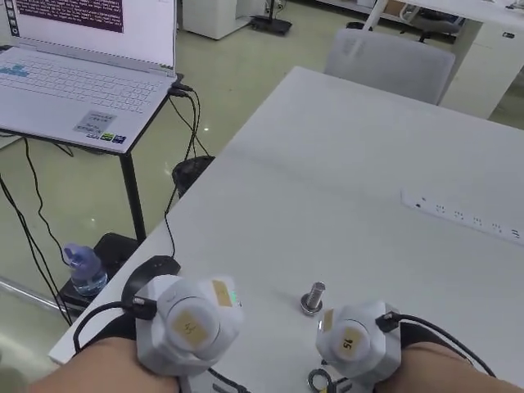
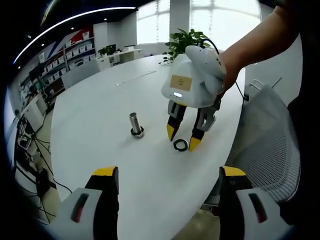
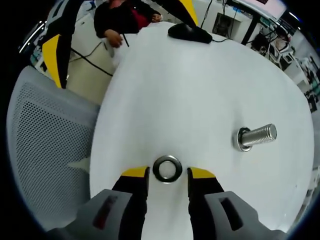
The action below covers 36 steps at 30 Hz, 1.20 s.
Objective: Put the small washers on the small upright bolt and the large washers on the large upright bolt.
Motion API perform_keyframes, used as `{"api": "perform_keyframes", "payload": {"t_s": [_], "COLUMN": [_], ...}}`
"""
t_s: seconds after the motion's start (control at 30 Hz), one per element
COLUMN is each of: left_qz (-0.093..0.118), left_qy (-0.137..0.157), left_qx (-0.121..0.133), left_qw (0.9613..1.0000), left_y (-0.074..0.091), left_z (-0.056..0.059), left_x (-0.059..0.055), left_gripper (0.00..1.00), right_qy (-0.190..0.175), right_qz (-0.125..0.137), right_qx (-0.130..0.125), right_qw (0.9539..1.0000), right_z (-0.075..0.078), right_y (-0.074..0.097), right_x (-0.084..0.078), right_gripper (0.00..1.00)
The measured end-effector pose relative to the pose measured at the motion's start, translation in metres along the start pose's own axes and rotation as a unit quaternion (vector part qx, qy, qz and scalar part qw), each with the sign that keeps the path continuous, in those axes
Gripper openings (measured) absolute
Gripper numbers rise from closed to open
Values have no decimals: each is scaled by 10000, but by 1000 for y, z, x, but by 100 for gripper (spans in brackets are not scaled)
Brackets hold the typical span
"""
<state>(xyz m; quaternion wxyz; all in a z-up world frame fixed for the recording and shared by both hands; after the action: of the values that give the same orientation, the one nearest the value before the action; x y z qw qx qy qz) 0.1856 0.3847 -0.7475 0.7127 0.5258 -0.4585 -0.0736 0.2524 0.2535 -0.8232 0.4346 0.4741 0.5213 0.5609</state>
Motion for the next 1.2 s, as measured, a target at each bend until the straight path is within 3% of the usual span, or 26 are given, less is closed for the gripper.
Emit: {"api": "perform_keyframes", "payload": {"t_s": [0.1,0.4,0.77,1.2], "left_qz": [-20,-77,-102,-162], "left_qy": [-6,-8,-45,-116], "left_qx": [-2,-34,-9,-6], "left_qw": [10000,10000,9999,9998], "left_y": [-1,-2,0,2], "left_z": [-1,-2,-3,-2], "left_x": [-1,-3,-1,-2], "left_gripper": [81,79,77,77], "right_qy": [6,76,-85,-385], "right_qz": [-32,-203,-107,-66], "right_qx": [-29,-31,117,91], "right_qw": [10000,9998,9998,9992], "right_z": [0,1,3,21], "right_y": [0,0,3,40], "right_x": [1,3,0,-13], "right_gripper": [25,23,22,22]}}
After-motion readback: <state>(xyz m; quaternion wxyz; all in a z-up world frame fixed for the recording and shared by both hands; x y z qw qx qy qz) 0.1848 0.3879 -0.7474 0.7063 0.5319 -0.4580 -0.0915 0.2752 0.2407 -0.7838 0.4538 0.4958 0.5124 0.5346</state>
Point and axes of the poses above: the centre of the closed fingertips' face, and the gripper's own axes: y roughly backward along the fingers, z roughly to its right, x roughly out of its top, the point moved 6 cm from there along y, roughly backward along the fingers, and after that the axes turned 12 degrees about -z, right-handed, at the moved point
